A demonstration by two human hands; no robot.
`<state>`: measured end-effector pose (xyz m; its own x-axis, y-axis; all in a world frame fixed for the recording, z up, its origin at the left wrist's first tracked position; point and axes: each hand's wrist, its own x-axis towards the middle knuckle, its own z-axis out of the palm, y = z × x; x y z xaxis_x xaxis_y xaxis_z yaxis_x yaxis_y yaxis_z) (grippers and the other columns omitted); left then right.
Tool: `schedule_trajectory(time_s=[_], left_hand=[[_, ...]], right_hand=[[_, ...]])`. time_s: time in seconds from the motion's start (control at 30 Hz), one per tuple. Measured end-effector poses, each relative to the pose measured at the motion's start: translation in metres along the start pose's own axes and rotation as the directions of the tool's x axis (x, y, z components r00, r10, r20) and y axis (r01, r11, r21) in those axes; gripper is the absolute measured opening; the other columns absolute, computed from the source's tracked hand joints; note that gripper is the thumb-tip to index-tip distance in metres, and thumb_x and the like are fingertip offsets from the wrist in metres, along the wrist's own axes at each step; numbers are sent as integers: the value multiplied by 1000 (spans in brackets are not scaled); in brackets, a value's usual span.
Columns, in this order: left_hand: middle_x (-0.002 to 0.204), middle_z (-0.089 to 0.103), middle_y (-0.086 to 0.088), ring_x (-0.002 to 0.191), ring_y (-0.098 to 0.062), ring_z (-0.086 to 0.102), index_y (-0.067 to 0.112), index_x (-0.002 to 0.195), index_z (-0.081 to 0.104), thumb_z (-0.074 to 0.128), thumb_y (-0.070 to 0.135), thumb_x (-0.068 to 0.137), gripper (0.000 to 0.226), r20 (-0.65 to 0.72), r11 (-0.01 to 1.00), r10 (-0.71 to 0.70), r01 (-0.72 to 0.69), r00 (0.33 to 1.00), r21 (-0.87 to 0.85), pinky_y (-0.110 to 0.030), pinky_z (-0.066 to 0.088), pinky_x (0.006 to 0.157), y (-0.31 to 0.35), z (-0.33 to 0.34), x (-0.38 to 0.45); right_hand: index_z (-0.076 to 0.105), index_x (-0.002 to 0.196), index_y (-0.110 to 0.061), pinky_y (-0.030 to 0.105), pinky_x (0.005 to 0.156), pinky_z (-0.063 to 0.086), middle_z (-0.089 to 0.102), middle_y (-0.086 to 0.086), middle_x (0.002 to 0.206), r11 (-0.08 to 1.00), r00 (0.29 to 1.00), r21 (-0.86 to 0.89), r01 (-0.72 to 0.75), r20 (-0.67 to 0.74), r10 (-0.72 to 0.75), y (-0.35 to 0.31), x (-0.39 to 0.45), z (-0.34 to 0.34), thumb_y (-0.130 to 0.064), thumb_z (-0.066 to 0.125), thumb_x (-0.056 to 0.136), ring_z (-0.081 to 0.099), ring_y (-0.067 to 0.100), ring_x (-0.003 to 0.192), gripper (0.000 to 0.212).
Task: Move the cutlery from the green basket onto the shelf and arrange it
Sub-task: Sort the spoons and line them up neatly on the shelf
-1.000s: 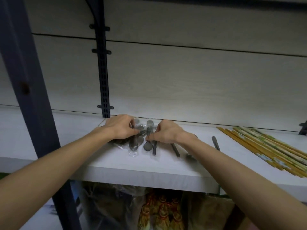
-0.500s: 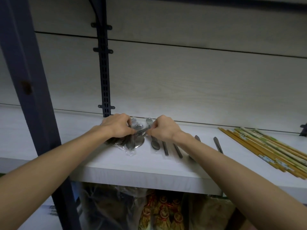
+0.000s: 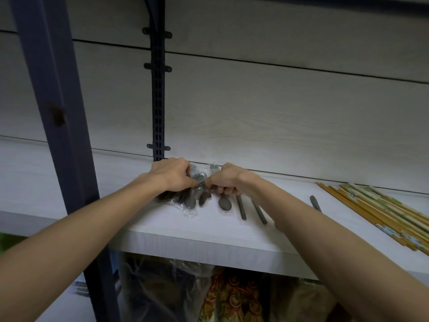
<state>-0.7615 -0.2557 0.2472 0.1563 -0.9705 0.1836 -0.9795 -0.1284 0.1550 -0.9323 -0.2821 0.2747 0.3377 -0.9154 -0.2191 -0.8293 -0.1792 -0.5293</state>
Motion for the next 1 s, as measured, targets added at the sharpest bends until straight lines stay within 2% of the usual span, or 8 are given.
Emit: schedule_trajectory(time_s=[0.3,0.43,0.53,0.63,0.73,0.8,0.9,1.0], left_hand=[[103,68,6,100,-22,62,30,100,65,69,62,81,38,-5,1000,5,-5,1000,-3,-32,42,73,7,-7,-3],[105,68,6,100,-23,62,30,103,67,70,50,84,28,-141,999,40,-42,989,-16,-33,42,73,17,-14,-6],[105,70,7,96,-21,63,29,104,70,60,29,95,14,-201,983,112,-138,973,-118,-33,46,75,34,-18,-2],[95,75,8,85,-16,66,26,103,73,58,32,99,17,-115,907,154,-187,981,-379,-34,54,81,66,-18,4],[83,75,5,68,-13,66,21,101,74,58,30,99,19,-29,790,209,-186,978,-585,-27,50,65,106,-10,8],[81,75,7,67,-12,67,22,100,74,57,30,98,18,-10,787,266,-223,964,-575,-25,49,59,131,-5,8],[80,74,9,68,-12,69,24,96,73,60,32,97,16,-2,814,335,-290,942,-503,-29,56,69,161,1,8],[81,75,7,67,-11,69,24,92,73,62,32,95,14,25,799,390,-325,921,-506,-28,55,69,185,10,9]], right_hand=[[60,77,-14,19,38,18,50,-4,58,973,962,228,36,256,-96,13,-32,-31,-24,57,89,32,9,41,16],[60,69,-17,18,39,21,58,0,65,892,894,449,53,378,-243,33,-41,-44,-24,58,94,41,9,47,26],[60,67,-17,21,44,23,58,2,67,820,915,565,96,275,-296,55,-49,-59,-25,59,96,44,11,50,30],[59,70,-17,20,43,30,54,1,67,828,958,549,120,154,-241,82,-59,-75,-28,65,95,45,10,52,28],[62,51,-21,20,45,30,51,-5,59,850,977,515,114,96,-189,107,-70,-88,-28,66,95,43,8,50,45],[62,46,-21,20,45,31,50,-6,56,887,990,451,96,48,-132,122,-79,-96,-30,69,93,42,8,49,48],[68,72,-17,24,51,30,52,-1,59,931,999,363,44,-3,-46,145,-91,-105,-32,73,89,44,7,47,23],[68,76,-16,24,51,27,48,0,57,942,999,335,-8,-36,21,167,-100,-113,-30,76,87,39,10,50,19]])
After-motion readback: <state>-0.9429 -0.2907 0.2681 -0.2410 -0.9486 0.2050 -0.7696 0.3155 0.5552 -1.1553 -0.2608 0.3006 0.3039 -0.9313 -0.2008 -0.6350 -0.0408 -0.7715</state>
